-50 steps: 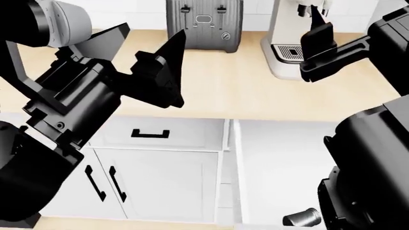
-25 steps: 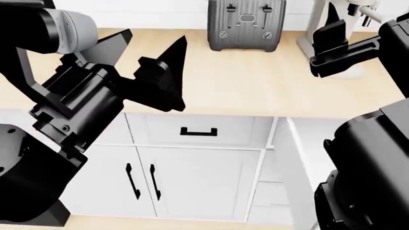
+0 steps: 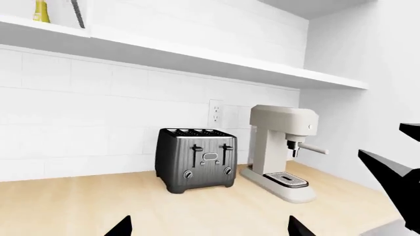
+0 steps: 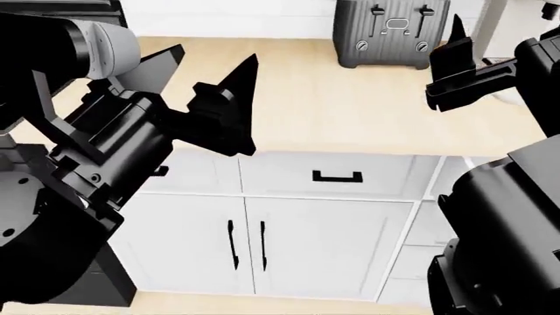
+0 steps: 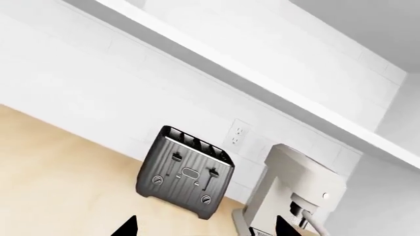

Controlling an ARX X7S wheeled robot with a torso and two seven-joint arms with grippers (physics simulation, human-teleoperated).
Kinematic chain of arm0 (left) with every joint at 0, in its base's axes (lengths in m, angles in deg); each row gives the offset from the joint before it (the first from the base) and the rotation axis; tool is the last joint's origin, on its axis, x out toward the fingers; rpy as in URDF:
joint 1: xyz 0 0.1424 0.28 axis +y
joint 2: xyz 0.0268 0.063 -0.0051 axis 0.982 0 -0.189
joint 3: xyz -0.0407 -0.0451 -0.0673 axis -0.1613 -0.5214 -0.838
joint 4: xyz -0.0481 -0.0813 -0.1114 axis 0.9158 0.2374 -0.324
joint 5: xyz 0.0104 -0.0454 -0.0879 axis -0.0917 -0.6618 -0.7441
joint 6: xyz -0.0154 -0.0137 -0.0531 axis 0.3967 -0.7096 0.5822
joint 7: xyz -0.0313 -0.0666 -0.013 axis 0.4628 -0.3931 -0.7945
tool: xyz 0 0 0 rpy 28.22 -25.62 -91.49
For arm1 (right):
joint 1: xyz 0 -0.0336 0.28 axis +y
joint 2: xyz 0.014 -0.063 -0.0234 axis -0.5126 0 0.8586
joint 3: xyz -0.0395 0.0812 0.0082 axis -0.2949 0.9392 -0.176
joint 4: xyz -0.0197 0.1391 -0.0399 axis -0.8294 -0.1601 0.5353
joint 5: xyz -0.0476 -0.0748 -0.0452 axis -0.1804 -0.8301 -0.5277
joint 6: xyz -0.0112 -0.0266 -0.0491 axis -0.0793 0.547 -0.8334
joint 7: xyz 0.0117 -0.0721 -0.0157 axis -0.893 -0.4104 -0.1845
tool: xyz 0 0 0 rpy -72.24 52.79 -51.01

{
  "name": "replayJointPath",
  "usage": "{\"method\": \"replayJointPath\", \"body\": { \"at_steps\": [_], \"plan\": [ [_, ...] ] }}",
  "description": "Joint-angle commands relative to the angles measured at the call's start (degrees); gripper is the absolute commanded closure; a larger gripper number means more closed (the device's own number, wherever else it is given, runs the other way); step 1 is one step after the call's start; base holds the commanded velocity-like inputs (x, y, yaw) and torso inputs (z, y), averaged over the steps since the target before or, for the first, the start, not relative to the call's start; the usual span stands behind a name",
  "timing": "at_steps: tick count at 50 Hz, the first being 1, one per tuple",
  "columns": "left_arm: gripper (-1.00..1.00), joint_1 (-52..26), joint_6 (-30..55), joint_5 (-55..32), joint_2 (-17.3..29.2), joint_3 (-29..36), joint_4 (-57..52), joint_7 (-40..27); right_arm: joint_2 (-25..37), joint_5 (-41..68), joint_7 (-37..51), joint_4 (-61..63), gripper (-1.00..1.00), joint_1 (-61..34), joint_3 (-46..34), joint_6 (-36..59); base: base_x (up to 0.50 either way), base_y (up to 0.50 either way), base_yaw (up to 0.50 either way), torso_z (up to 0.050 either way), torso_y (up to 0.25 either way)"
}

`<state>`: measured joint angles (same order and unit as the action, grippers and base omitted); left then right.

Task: Pick and place the shaker into the drawer. Then close the cabinet.

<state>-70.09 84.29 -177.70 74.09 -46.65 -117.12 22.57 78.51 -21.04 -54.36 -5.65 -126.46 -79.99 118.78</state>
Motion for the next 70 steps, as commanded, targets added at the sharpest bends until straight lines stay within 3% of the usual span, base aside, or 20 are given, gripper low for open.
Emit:
{"method": "replayJointPath", "body": {
  "at_steps": [1,12,17,25,35,43,53,63,70],
  "plan": [
    [-1.00,0.8,-0.3,0.3,0.0,0.1,-0.2,0.1,-0.4,0.1,1.1,0.3,-1.00,1.3,0.4,-0.3,-0.07,0.50,0.00,0.000,0.000],
    [-1.00,3.8,0.0,3.3,-0.5,1.9,-1.0,-0.6,-4.0,7.9,7.8,4.6,-1.00,9.7,1.8,-1.9,-0.01,0.10,0.00,0.000,0.000],
    [-1.00,15.5,-3.7,19.0,-3.7,7.5,1.6,2.0,-8.3,22.3,23.8,6.9,-1.00,22.6,6.9,-9.0,0.00,0.00,0.00,0.000,0.000],
    [-1.00,31.6,-13.1,38.2,-8.4,15.2,7.9,3.7,-8.3,52.2,53.6,7.0,-1.00,43.6,13.2,-26.0,0.00,0.00,0.00,0.000,0.000],
    [-1.00,39.4,-27.7,62.2,-11.9,19.8,26.3,2.5,-6.2,62.9,66.7,-1.7,-1.00,57.7,16.3,-47.2,0.00,0.00,0.00,0.000,0.000],
    [-1.00,41.2,-37.7,67.1,-15.0,17.9,42.9,1.7,-6.3,69.7,71.2,-16.2,-1.00,62.2,17.6,-58.8,0.00,0.00,0.00,0.000,0.000],
    [-1.00,40.6,-48.2,65.8,-18.5,13.5,52.1,1.4,-5.9,73.9,76.6,-36.3,-1.00,61.5,16.3,-74.6,0.00,0.00,0.00,0.000,0.000],
    [-1.00,35.1,-52.2,65.9,-24.9,12.8,65.4,4.1,-4.3,75.6,80.1,-43.8,-1.00,58.4,17.3,-81.4,0.00,0.00,0.00,0.000,0.000],
    [-1.00,35.2,-53.0,64.8,-25.2,11.4,66.2,3.1,-4.0,76.0,79.7,-46.1,-1.00,56.9,15.6,-82.7,0.00,0.00,0.00,0.000,0.000]
  ]
}}
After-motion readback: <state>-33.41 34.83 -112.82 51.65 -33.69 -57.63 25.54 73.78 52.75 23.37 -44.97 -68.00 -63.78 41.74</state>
